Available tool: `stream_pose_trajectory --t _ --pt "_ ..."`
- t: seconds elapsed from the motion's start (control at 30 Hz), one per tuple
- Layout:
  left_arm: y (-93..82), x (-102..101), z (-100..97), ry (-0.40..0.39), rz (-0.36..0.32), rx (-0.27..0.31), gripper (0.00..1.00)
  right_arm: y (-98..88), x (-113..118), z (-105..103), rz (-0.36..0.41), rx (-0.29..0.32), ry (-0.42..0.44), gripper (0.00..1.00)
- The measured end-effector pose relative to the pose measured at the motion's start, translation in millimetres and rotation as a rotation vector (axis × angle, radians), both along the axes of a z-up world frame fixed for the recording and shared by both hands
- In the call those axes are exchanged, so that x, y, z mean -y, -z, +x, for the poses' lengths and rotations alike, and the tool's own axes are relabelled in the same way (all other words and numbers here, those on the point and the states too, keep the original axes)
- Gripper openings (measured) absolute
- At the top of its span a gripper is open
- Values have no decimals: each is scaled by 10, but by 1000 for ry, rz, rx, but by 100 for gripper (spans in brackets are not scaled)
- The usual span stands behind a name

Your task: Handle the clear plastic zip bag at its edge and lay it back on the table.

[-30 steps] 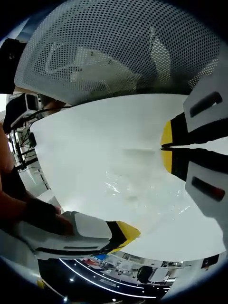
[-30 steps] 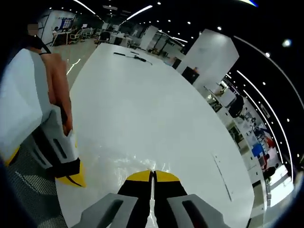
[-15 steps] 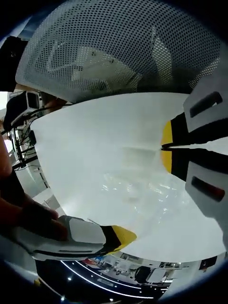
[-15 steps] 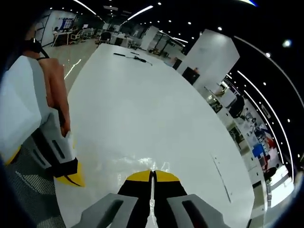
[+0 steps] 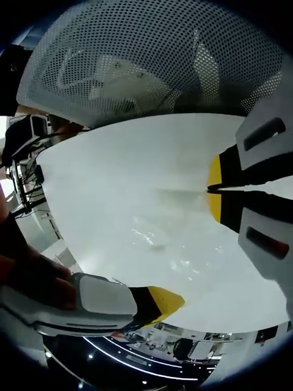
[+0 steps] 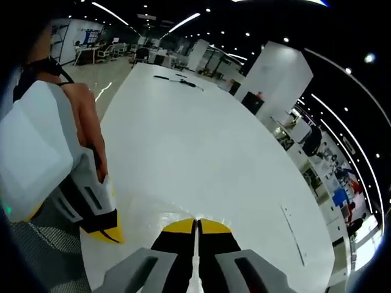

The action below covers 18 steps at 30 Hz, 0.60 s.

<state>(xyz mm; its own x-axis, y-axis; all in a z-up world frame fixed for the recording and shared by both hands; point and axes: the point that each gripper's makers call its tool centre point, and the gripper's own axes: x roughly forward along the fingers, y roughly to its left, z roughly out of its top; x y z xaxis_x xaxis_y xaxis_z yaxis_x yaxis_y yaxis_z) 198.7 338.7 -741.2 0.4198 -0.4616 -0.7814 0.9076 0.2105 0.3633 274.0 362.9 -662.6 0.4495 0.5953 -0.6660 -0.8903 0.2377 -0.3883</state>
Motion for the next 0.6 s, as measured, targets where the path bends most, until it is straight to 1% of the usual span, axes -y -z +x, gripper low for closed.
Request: stream_pose_trajectory --t 0.07,0.13,0.2,0.23,0.27,0.37,0.4,0.47,0.53,0.57,0.6 --pt "-10 -4 7 -5 -2 6 0 3 -11 -30 -3 -6 -14 0" --pt "-13 -9 3 -8 -3 4 0 40 -24 -78 -10 -32 -38 0" --pt "-13 -19 0 -8 -1 7 0 56 -2 -77 -21 -26 -44 4" --pt "-6 -27 -5 -9 1 5 0 43 11 -84 -12 -32 -41 5" --pt "-3 -34 -3 -10 1 6 0 14 18 -96 14 -46 -34 5" --pt "-7 -56 7 -20 -2 5 0 -19 83 -84 38 -62 -23 12" --pt "-9 -57 9 -21 -3 6 0 2 115 -47 48 -67 -13 14" --pt "-29 -69 30 -28 -7 11 0 -39 256 -3 69 -78 32 17" --pt "-55 -77 65 -45 -21 15 0 -53 353 6 68 -69 61 20" --pt "-63 -81 77 -52 -26 15 0 -44 466 33 75 -73 94 21" --pt "-78 -83 92 -61 -35 15 0 -38 518 41 83 -79 111 22"
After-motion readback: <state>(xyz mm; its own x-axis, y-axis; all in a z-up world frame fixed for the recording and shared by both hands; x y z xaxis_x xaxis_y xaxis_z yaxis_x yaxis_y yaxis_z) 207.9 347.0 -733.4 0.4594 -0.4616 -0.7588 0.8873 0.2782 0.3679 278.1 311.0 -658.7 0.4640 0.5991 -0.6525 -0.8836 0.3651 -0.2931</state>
